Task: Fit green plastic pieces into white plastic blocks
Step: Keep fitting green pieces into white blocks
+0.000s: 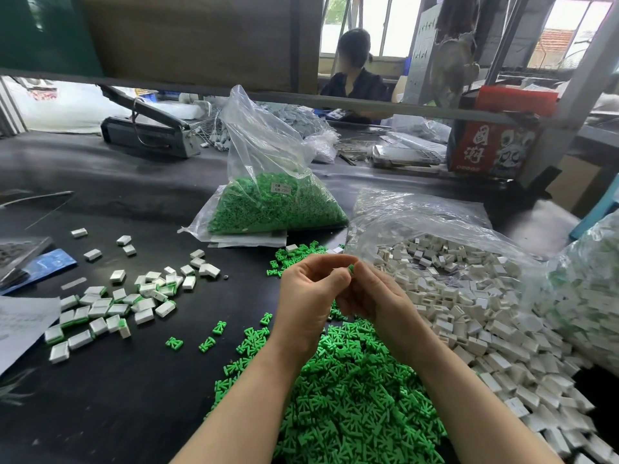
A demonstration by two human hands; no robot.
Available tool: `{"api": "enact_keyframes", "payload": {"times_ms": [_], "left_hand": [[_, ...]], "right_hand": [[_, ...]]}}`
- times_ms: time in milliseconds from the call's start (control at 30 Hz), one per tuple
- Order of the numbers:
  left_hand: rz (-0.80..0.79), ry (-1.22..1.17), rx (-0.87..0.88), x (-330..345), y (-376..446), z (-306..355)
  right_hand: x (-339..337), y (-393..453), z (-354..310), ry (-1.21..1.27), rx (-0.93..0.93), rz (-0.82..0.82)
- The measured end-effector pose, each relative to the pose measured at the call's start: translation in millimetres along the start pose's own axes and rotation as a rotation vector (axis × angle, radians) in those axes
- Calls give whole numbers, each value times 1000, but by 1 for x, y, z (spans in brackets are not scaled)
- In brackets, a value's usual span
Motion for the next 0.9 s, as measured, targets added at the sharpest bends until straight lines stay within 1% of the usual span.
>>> {"api": "enact_keyframes", "payload": {"times_ms": [333,533,900], "left_hand": [[32,-10,-18,1,-2,-4],[57,-1,-14,1,-4,-10],[51,-19,9,-1,-6,-8]], "right_hand": [[0,2,2,8,-14,-6],[0,1,3,55,-15,-12],[6,-2,2,73,-23,-14]]}}
Point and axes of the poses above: each hand's wrist, its own y-axis towards the middle knuckle, its own x-axis out of the palm, z = x × y, the point moved 7 cm from there along y, towards the middle knuckle, and after that the axes turned 11 degrees about x, right-handed, at the moved point
